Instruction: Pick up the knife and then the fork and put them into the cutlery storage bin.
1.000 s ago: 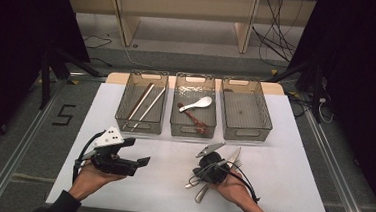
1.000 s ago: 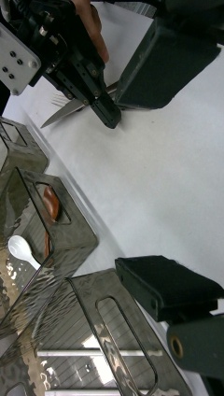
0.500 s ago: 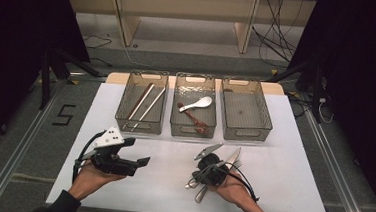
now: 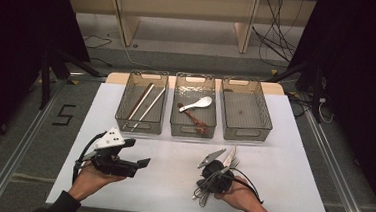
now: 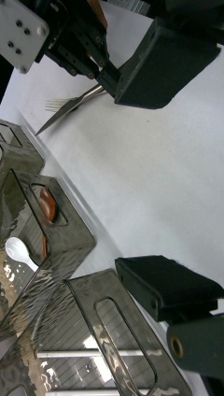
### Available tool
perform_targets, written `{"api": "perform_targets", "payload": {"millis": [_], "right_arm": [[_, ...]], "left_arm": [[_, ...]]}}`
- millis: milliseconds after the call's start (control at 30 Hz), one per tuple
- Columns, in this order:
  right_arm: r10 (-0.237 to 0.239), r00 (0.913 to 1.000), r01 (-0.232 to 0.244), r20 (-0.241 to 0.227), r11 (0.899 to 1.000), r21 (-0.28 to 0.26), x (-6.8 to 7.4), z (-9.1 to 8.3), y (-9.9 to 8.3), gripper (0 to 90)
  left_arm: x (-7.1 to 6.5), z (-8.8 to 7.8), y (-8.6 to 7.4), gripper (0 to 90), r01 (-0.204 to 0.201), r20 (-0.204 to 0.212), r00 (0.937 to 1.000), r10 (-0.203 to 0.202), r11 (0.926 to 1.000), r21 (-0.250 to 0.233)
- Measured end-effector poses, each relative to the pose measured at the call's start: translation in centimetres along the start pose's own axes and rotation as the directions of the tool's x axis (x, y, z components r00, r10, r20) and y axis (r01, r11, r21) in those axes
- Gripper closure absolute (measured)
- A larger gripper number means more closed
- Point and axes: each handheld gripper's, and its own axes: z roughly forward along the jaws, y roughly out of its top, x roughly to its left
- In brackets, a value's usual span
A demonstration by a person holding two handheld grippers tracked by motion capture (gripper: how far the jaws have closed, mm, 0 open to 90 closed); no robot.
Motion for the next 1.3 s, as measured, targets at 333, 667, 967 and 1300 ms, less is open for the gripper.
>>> {"api": "perform_targets", "payload": {"millis": [333, 667, 967, 1300], "right_arm": [[-0.04, 0.9991, 0.04, -0.01, 0.998, 0.051, 0.2, -1.2, -1.8, 90.0], [-0.033, 0.9993, 0.035, -0.016, 0.994, 0.101, -0.9, -2.5, -3.4, 90.0], [0.022, 0.9997, -0.021, -0.007, 0.989, 0.146, -2.5, -3.9, -5.2, 90.0], [0.034, 0.9974, -0.045, 0.064, 0.984, 0.17, -3.8, -5.0, -6.2, 90.0]], "left_arm": [[0.0, 0.0, 0.0, 17.1, 0.0, -0.006, 1.0, 0.0, 1.0, 0.003], [0.1, -0.2, 0.0, 17.1, 0.003, -0.009, 1.0, -0.003, 1.0, -0.003], [0.1, -0.2, 0.0, 17.1, -0.003, 0.0, 1.0, 0.003, 1.0, -0.009], [0.0, -0.1, 0.0, 17.1, -0.012, 0.006, 0.9999, 0.012, 0.9999, -0.01]]}}
